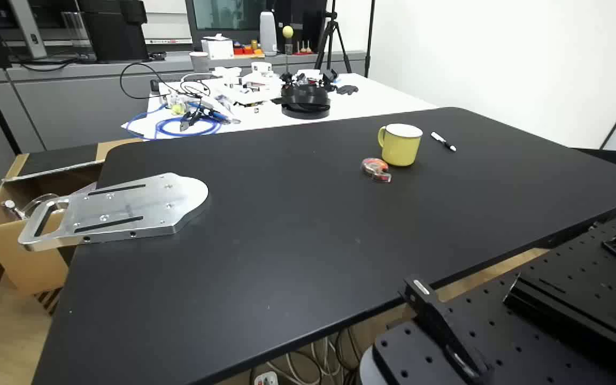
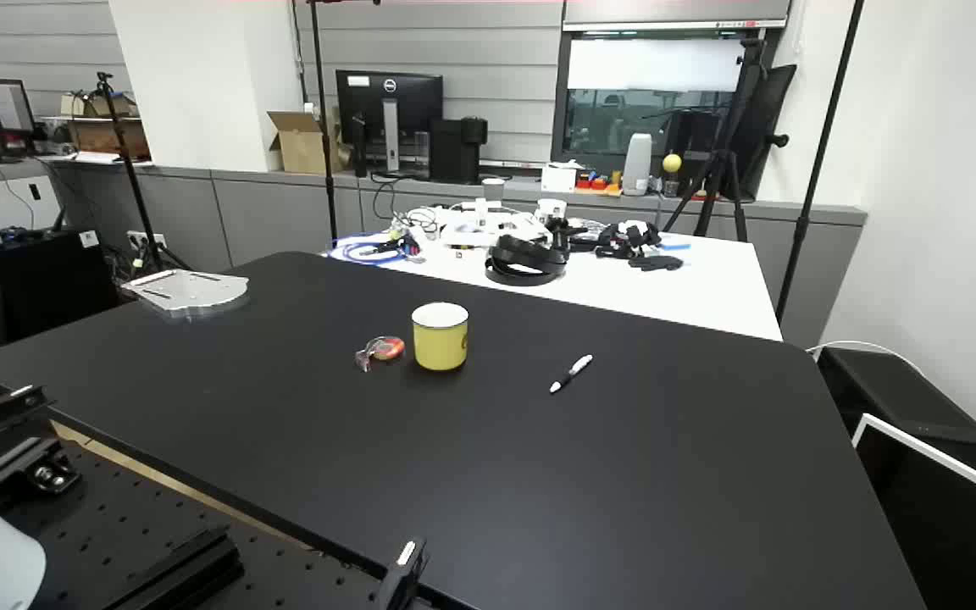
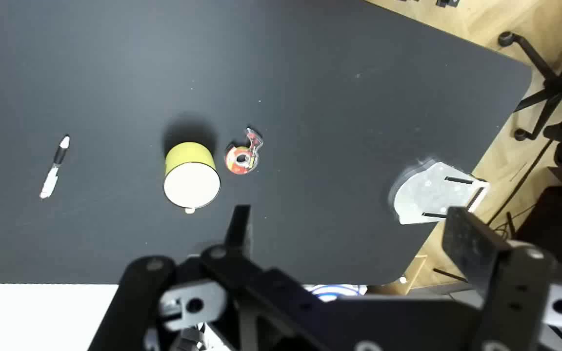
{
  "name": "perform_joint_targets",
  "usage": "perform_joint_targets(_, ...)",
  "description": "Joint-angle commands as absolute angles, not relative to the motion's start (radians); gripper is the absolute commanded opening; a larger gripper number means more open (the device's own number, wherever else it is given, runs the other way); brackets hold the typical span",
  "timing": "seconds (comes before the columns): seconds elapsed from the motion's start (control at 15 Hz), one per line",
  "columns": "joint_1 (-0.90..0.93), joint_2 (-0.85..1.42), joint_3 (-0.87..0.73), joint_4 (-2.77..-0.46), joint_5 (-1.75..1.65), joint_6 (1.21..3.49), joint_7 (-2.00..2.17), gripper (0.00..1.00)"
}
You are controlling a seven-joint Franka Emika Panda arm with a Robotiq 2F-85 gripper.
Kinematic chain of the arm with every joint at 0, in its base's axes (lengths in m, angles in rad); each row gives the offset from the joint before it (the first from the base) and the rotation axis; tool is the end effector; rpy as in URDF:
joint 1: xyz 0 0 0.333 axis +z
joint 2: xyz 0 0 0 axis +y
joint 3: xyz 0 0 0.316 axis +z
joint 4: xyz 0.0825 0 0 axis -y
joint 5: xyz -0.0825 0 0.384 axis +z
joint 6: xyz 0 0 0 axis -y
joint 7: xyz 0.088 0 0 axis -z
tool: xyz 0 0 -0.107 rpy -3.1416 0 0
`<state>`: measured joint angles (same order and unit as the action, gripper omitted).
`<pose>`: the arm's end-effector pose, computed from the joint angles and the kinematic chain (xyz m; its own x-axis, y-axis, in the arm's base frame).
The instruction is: Put the pen in the cup
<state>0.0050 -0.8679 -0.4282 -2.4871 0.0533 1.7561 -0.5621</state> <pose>0.2816 -0.1504 0.5458 0.9411 0.2104 0.2647 0.2811 -0.9219 -0.2666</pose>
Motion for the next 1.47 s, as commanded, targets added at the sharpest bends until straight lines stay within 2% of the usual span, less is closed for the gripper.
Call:
perform_joint_targets(0.0, -0.012, -0.861, -0.416, -2.485, 0.065, 1.753, -0.573, 1.0)
perform_joint_targets(1.0, -0.007, -0.854, -0.421, -2.481, 0.072, 1.752, -0.576, 1.0)
perform_joint_targets(1.4, 0.021, -0.746, -0.431, -2.455, 0.101, 1.914, -0.611, 1.0)
